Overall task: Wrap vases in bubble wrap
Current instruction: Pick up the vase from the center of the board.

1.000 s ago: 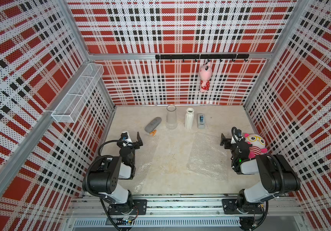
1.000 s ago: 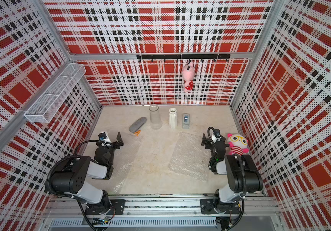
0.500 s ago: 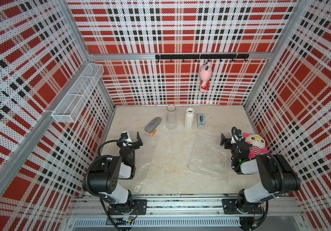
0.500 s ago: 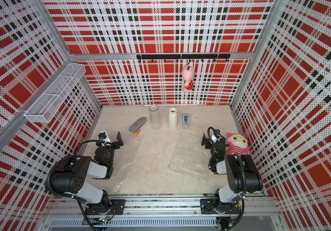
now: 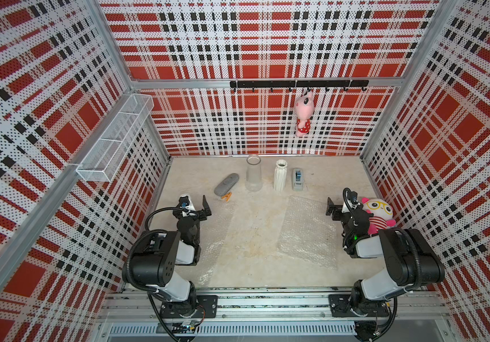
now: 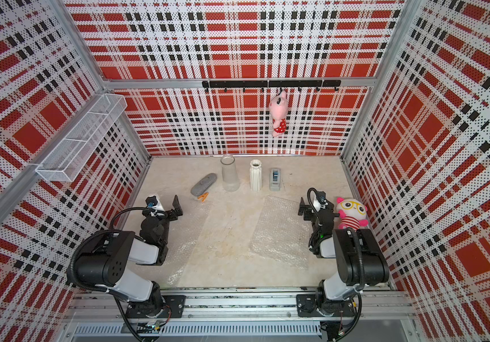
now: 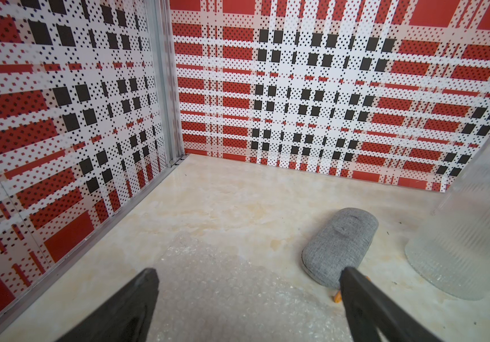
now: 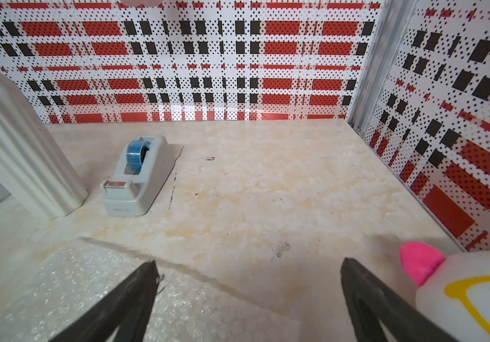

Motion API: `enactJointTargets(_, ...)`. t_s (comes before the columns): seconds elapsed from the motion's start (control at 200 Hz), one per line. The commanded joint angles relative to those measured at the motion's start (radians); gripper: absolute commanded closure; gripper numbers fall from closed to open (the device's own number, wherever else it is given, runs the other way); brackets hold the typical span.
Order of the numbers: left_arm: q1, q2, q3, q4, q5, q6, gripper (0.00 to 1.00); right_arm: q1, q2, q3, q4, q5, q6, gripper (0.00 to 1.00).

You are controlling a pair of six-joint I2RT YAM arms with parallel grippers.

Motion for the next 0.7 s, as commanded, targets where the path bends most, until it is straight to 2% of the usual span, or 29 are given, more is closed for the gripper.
enactJointTargets(0.0,0.005,0.006,0.015,0.03,0.001,0.013,0.02,0.008,0.012,0.015,0.033,0.0,-0.017,0.0)
enactJointTargets(0.536,0.0,0.003,0.011,0.035,-0.009,0.015,0.02,0.009,0.01,0.016,0.03,0.003,-0.017,0.0)
enactJointTargets(0.692,-0.05,-0.007,-0.035,0.117,-0.076,0.06,0.02,0.019,-0.015,0.0,0.041,0.017,-0.024,0.0)
